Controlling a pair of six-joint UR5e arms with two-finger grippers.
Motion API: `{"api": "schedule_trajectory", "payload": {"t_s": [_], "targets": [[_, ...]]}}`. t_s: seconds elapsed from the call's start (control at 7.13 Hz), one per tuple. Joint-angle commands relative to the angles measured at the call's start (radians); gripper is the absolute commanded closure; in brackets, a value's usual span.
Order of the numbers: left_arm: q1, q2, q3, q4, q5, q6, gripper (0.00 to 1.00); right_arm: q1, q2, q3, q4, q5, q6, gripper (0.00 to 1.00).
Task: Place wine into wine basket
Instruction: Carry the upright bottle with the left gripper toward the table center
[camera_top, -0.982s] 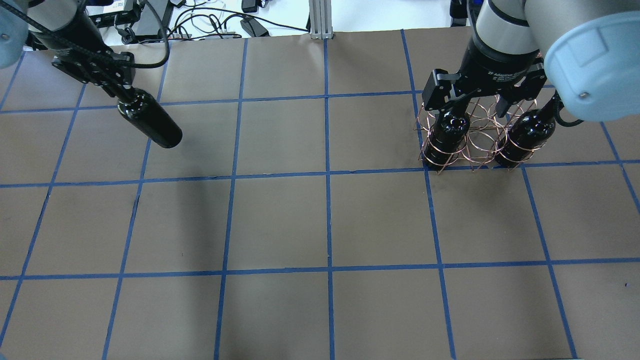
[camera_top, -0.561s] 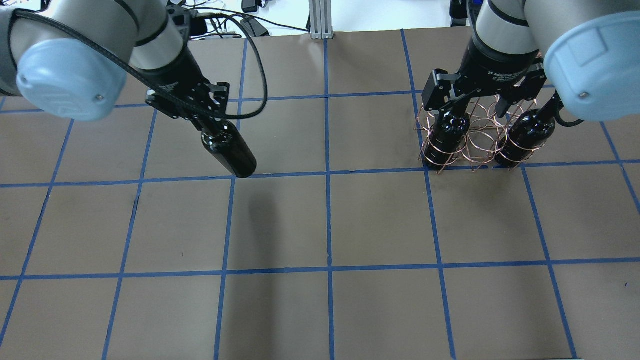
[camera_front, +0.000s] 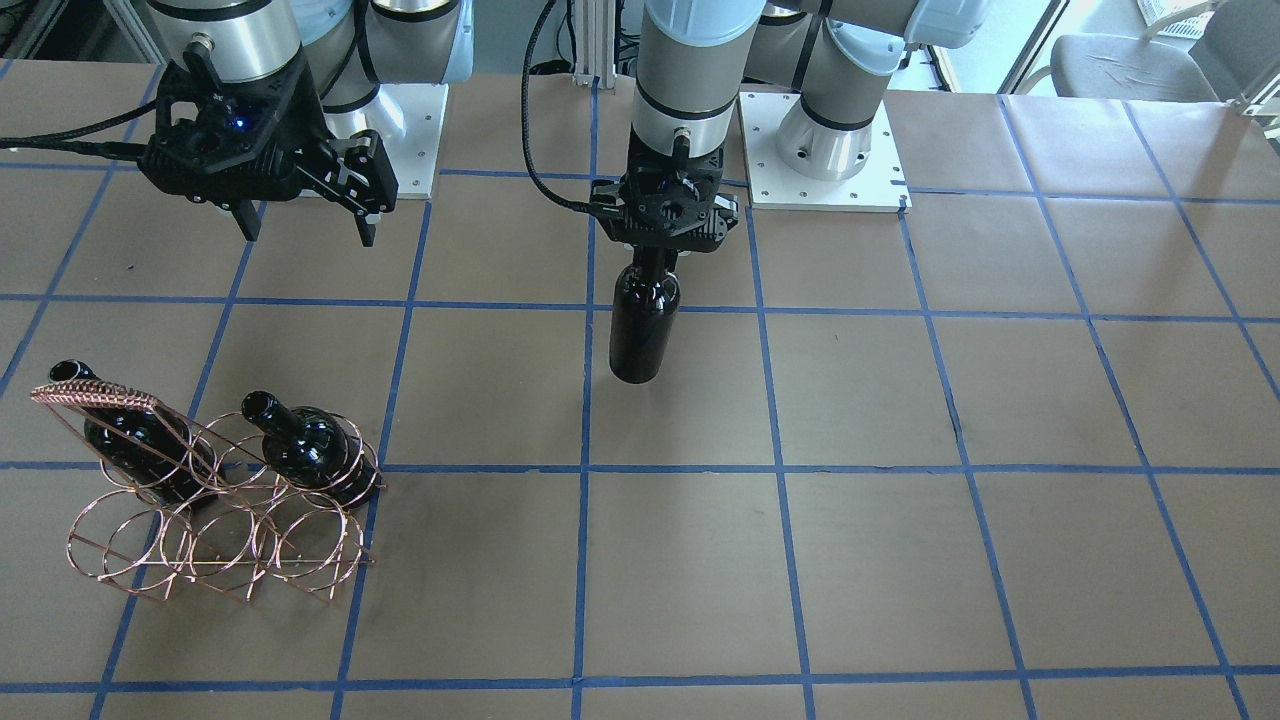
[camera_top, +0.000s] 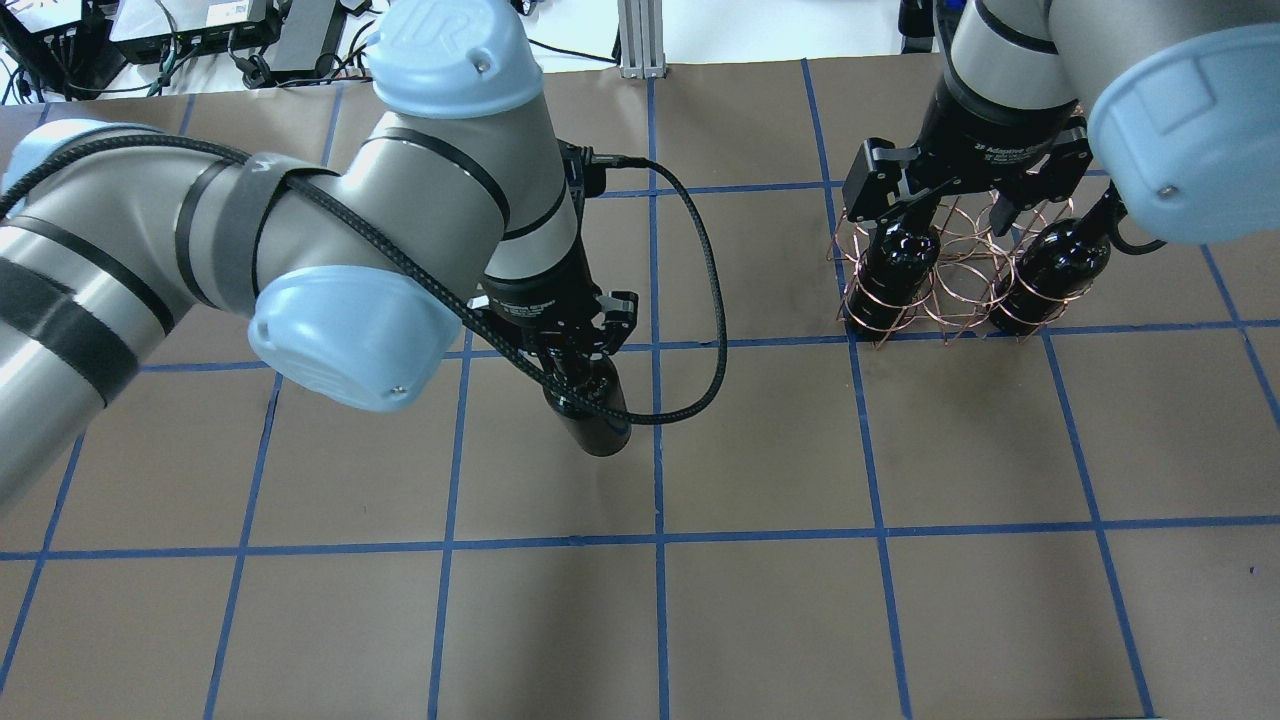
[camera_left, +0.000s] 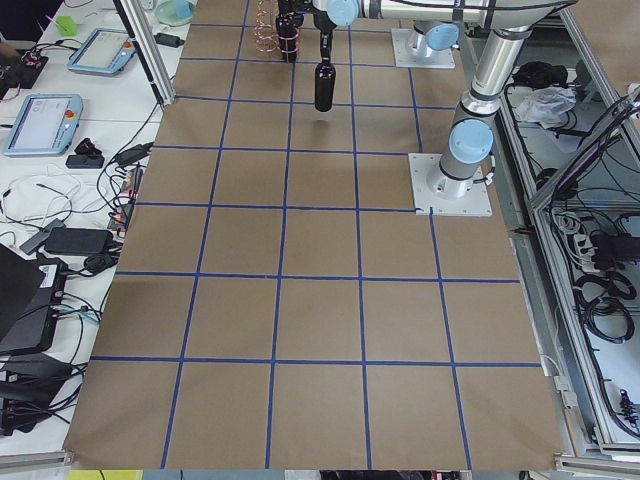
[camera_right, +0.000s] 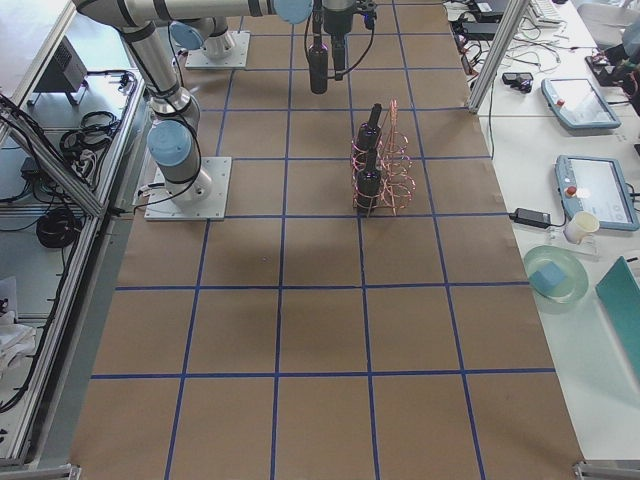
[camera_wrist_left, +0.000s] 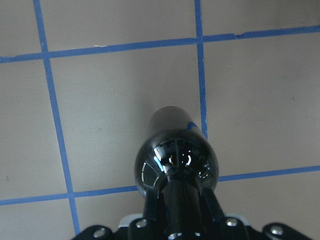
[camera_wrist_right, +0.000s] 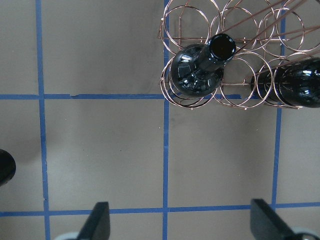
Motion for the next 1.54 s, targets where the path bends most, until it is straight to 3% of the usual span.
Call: {"api": "schedule_trajectory", "payload": {"t_s": [0.0, 1.12, 1.26, 1.4], "targets": [[-0.018, -0.003, -0.020, 0.015, -0.004, -0.005, 1.00, -0.002, 0.000, -0.002, 0.000, -0.002, -0.002, 0.00], [-0.037, -0.038, -0.027, 0.021, -0.004, 0.005, 0.97, -0.001, 0.000, -0.002, 0.000, 0.000, -0.001, 0.00], [-0.037, -0.038, -0.027, 0.019, -0.004, 0.006, 0.35, -0.002, 0.000, -0.002, 0.000, 0.000, -0.002, 0.00], [-0.035, -0.036, -0.025, 0.019, -0.003, 0.005, 0.01, -0.002, 0.000, -0.002, 0.000, 0.000, -0.001, 0.00]]}}
